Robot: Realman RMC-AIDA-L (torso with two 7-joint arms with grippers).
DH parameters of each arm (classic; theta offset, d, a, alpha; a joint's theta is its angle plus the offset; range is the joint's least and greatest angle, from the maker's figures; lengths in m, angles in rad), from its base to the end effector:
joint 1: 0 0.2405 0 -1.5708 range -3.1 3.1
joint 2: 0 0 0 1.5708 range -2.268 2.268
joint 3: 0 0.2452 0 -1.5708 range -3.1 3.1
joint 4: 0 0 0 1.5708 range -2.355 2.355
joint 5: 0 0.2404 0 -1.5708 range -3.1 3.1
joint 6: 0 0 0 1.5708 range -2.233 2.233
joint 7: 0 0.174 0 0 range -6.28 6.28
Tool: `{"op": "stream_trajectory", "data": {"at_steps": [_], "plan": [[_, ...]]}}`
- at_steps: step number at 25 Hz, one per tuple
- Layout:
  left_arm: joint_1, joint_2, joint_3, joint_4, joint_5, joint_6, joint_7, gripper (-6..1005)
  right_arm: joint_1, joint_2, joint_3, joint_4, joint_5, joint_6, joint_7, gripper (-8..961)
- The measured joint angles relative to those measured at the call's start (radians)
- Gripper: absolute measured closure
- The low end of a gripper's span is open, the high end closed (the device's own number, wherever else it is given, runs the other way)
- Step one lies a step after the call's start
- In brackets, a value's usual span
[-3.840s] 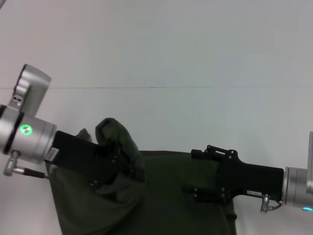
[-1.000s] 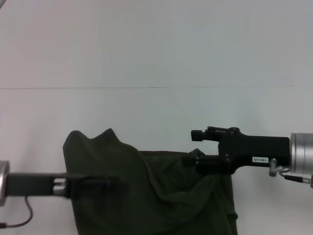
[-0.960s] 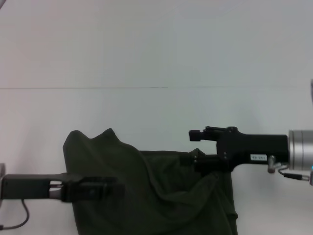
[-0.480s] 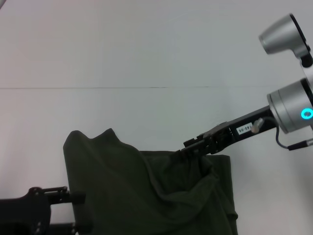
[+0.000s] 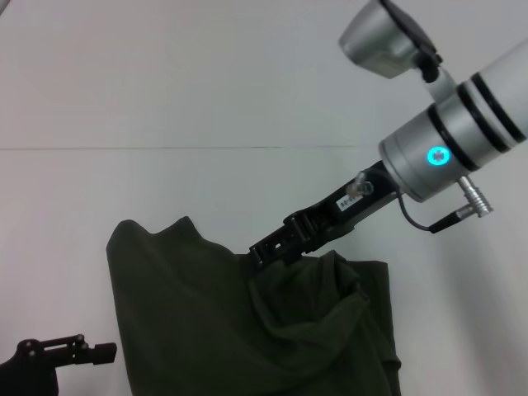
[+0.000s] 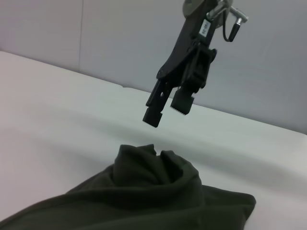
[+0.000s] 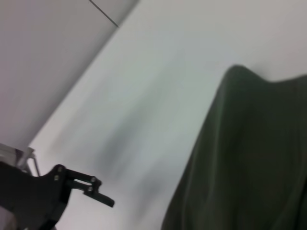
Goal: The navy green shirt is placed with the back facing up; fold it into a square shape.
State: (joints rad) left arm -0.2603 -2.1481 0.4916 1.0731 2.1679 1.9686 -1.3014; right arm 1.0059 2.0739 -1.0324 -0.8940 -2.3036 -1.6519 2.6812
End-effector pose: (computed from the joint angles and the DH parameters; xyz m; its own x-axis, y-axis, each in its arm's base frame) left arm -0.3039 0.2552 0.0464 0.8544 0.2832 0.4357 0.3880 -0.9054 -0.1724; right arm 0.0780 0.4129 -0.0400 0.5879 -0.8082 0.0359 -0.8087 -0.5882 0.0015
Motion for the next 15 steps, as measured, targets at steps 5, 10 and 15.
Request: {"op": "stream_trajectory", "data": {"at_steps": [5,10,15], "plan": [[0.007,0.002,-0.001,-0.003,0.011,0.013,-0.004,260,0.053,0.014,-0.019,0.029,-0.105,0.047,0.06,91],[0.011,0.0,-0.001,-0.003,0.012,0.023,-0.004,258,0.088,0.02,-0.081,0.073,-0.158,0.121,0.109,91],[0.011,0.001,0.001,-0.005,0.035,0.039,-0.003,255,0.132,0.02,-0.121,0.175,-0.164,0.199,0.147,92]]}}
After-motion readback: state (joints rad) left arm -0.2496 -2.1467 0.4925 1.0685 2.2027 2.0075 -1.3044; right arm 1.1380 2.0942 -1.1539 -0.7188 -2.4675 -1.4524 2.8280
